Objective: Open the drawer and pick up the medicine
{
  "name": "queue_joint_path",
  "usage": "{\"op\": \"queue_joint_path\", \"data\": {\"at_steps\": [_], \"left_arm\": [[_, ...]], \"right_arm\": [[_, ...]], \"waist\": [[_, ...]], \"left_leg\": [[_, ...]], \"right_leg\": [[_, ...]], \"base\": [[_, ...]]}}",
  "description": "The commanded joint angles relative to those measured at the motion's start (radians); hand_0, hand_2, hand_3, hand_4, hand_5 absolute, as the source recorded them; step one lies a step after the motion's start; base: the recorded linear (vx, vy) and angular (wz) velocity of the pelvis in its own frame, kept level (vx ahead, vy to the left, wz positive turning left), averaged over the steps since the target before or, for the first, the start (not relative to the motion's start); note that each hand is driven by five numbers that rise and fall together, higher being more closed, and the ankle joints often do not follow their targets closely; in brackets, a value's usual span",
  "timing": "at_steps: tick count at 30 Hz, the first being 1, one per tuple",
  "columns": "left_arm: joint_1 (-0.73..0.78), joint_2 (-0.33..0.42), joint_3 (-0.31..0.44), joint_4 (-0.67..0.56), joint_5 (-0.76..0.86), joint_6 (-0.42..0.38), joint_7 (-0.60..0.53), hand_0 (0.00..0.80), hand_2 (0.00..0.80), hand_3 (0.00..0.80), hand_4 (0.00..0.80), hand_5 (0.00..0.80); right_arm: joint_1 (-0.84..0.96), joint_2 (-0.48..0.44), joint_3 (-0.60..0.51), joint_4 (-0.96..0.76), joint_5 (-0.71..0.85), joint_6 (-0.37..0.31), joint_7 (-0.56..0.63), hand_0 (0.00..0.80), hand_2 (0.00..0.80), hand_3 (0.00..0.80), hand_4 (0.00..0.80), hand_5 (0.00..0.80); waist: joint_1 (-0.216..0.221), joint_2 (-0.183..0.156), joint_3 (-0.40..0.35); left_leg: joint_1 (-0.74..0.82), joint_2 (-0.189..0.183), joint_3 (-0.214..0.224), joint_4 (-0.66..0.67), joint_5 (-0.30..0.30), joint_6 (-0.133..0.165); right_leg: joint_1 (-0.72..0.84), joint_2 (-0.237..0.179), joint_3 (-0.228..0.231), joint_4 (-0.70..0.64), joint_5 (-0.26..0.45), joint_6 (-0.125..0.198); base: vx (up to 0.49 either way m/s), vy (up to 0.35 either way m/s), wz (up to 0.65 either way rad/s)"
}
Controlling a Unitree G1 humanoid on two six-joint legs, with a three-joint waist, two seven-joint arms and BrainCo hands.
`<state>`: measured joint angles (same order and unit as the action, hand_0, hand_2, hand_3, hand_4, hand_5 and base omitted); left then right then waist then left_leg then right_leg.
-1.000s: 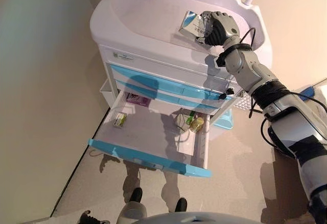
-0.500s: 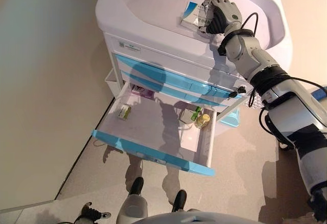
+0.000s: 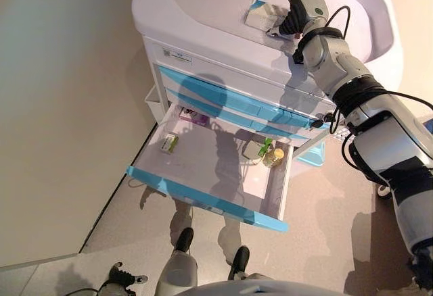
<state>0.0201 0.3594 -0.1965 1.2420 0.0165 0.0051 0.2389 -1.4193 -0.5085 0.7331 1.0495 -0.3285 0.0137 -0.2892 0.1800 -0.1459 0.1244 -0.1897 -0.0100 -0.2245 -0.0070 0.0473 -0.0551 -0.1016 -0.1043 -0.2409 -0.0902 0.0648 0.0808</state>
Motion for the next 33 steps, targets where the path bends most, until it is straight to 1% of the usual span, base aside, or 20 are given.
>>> {"op": "queue_joint_path", "data": {"at_steps": [1,13,17,20,21,22,24,25,27,28,29,30,33], "left_arm": [[-0.048,0.026,-0.016,0.046,-0.025,-0.006,0.021,0.0,0.0,0.0,0.0,0.0],[-0.047,0.028,-0.013,0.044,-0.02,-0.007,0.016,0.0,0.0,0.0,0.0,0.0],[-0.051,0.029,-0.006,0.045,-0.023,-0.005,0.017,0.0,0.0,0.0,0.0,0.0],[-0.051,0.029,0.003,0.04,-0.026,-0.004,0.017,0.0,0.0,0.0,0.0,0.0],[-0.051,0.03,0.014,0.039,-0.026,-0.003,0.015,0.0,0.0,0.0,0.0,0.0],[-0.051,0.03,0.013,0.039,-0.026,-0.003,0.015,0.0,0.0,0.0,0.0,0.0],[-0.049,0.028,0.021,0.034,-0.026,-0.002,0.015,0.0,0.0,0.0,0.0,0.0],[-0.049,0.028,0.021,0.034,-0.026,-0.002,0.015,0.0,0.0,0.0,0.0,0.0],[-0.044,0.021,0.035,0.027,-0.021,0.0,0.005,0.0,0.0,0.0,0.0,0.0],[-0.043,0.022,0.034,0.027,-0.021,0.0,0.005,0.0,0.0,0.0,0.0,0.0],[-0.041,0.019,0.045,0.028,-0.018,0.001,0.0,0.0,0.0,0.0,0.0,0.0],[-0.04,0.02,0.043,0.027,-0.018,0.001,0.0,0.0,0.0,0.0,0.0,0.0],[-0.035,0.012,0.058,0.025,-0.01,0.001,-0.011,0.0,0.0,0.0,0.0,0.0]], "right_arm": [[-0.038,0.034,0.064,0.059,-0.001,-0.006,0.007,0.0,0.0,0.0,0.0,0.0],[-0.025,0.027,0.052,0.038,-0.003,-0.005,0.006,0.0,0.0,0.0,0.0,0.0],[-0.013,0.008,0.023,0.009,0.024,-0.005,-0.006,0.0,0.0,0.0,0.0,0.0],[0.011,-0.031,-0.015,-0.04,0.056,-0.001,-0.023,0.0,0.0,0.0,0.0,0.0],[0.035,-0.068,-0.046,-0.086,0.077,-0.003,-0.034,0.0,0.0,0.0,0.0,0.0],[0.037,-0.07,-0.048,-0.089,0.077,-0.002,-0.034,0.0,0.0,0.0,0.0,0.0],[0.068,-0.111,-0.075,-0.143,0.087,-0.003,-0.041,0.0,0.0,0.0,0.0,0.0],[0.068,-0.111,-0.075,-0.143,0.087,-0.003,-0.041,0.0,0.0,0.0,0.0,0.0],[0.163,-0.18,-0.156,-0.237,0.111,-0.008,-0.059,0.0,0.0,0.0,0.0,0.0],[0.166,-0.181,-0.158,-0.24,0.11,-0.007,-0.058,0.0,0.0,0.0,0.0,0.0],[0.216,-0.214,-0.198,-0.294,0.113,-0.009,-0.063,0.0,0.0,0.0,0.0,0.0],[0.221,-0.215,-0.201,-0.297,0.112,-0.008,-0.062,0.0,0.0,0.0,0.0,0.0],[0.307,-0.258,-0.27,-0.369,0.121,-0.019,-0.072,0.0,0.0,0.0,0.0,0.0]], "waist": [[0.006,-0.01,0.016],[0.0,-0.004,0.012],[-0.005,-0.001,0.011],[-0.014,0.001,0.007],[-0.023,0.004,0.003],[-0.022,0.003,0.003],[-0.03,0.006,-0.004],[-0.03,0.006,-0.004],[-0.047,0.015,-0.019],[-0.045,0.014,-0.019],[-0.057,0.02,-0.026],[-0.055,0.019,-0.027],[-0.071,0.031,-0.04]], "left_leg": [[-0.008,-0.044,-0.014,-0.041,0.031,0.035],[-0.004,-0.043,-0.009,-0.044,0.03,0.033],[-0.001,-0.04,-0.008,-0.045,0.03,0.033],[0.006,-0.038,-0.004,-0.047,0.027,0.033],[0.011,-0.036,0.001,-0.048,0.025,0.034],[0.012,-0.036,0.001,-0.048,0.025,0.034],[0.019,-0.035,0.007,-0.05,0.021,0.034],[0.019,-0.035,0.007,-0.05,0.021,0.034],[0.036,-0.033,0.023,-0.051,0.011,0.037],[0.037,-0.033,0.023,-0.051,0.01,0.037],[0.045,-0.031,0.033,-0.051,0.006,0.037],[0.046,-0.031,0.034,-0.052,0.006,0.037],[0.059,-0.027,0.045,-0.056,0.001,0.036]], "right_leg": [[-0.029,-0.013,0.014,0.063,0.007,0.051],[-0.028,-0.015,0.012,0.063,0.009,0.051],[-0.027,-0.015,0.013,0.064,0.008,0.051],[-0.024,-0.015,0.015,0.065,0.007,0.052],[-0.019,-0.015,0.016,0.066,0.005,0.052],[-0.019,-0.015,0.017,0.066,0.005,0.052],[-0.013,-0.016,0.019,0.066,0.002,0.053],[-0.013,-0.016,0.019,0.066,0.002,0.053],[-0.001,-0.016,0.027,0.065,0.0,0.054],[-0.001,-0.016,0.028,0.065,0.0,0.054],[0.003,-0.015,0.034,0.063,-0.001,0.055],[0.003,-0.014,0.034,0.063,0.0,0.055],[0.013,-0.013,0.041,0.059,-0.003,0.054]], "base": [[0.0,0.0,0.0],[0.0,0.0,0.0],[0.0,0.0,0.0],[0.0,0.0,0.0],[0.0,0.0,0.0],[0.0,0.0,0.0],[0.0,0.0,0.0],[0.0,0.0,0.0],[0.0,0.0,0.0],[0.016,0.009,-0.07],[0.007,0.004,-0.1],[0.016,0.009,-0.2],[0.014,0.009,-0.16]]}}
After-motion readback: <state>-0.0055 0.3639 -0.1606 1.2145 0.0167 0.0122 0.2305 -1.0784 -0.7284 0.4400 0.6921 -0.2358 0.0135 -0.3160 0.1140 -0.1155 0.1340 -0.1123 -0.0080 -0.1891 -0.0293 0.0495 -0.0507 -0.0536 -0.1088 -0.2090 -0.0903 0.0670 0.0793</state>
